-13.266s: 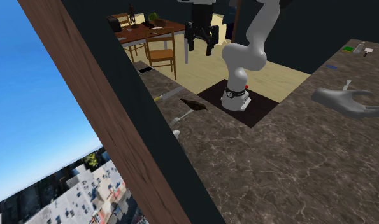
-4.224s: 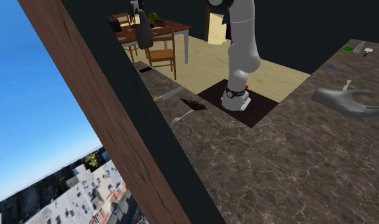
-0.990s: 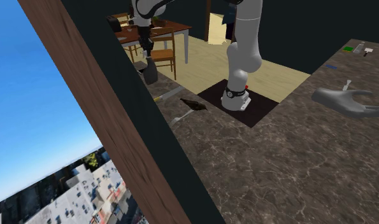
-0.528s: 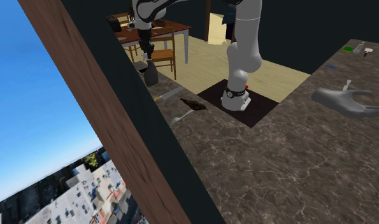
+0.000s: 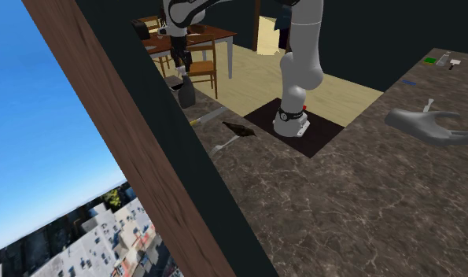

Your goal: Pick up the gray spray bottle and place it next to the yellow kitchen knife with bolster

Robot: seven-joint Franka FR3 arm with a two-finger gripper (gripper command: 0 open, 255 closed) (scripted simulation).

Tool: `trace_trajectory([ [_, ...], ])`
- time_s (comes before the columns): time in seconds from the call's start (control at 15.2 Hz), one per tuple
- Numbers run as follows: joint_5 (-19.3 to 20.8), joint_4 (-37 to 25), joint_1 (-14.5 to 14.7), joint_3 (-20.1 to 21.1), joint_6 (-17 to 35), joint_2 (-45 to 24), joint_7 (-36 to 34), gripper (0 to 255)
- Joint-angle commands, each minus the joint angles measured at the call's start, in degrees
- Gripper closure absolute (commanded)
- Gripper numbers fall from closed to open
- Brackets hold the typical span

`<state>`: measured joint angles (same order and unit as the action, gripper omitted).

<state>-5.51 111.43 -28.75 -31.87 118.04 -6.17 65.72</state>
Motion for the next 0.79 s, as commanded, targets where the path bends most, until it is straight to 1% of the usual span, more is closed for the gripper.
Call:
trace_trajectory([
  [0.0,0.5,-1.19,0.07,-0.06,-1.78,0.71,-0.34,0],
  [0.2,1.56,-4.94,0.2,-0.17,-6.81,2.26,-1.07,0],
  [0.73,1.56,-4.94,0.19,-0.16,-6.81,2.26,-1.07,0],
])
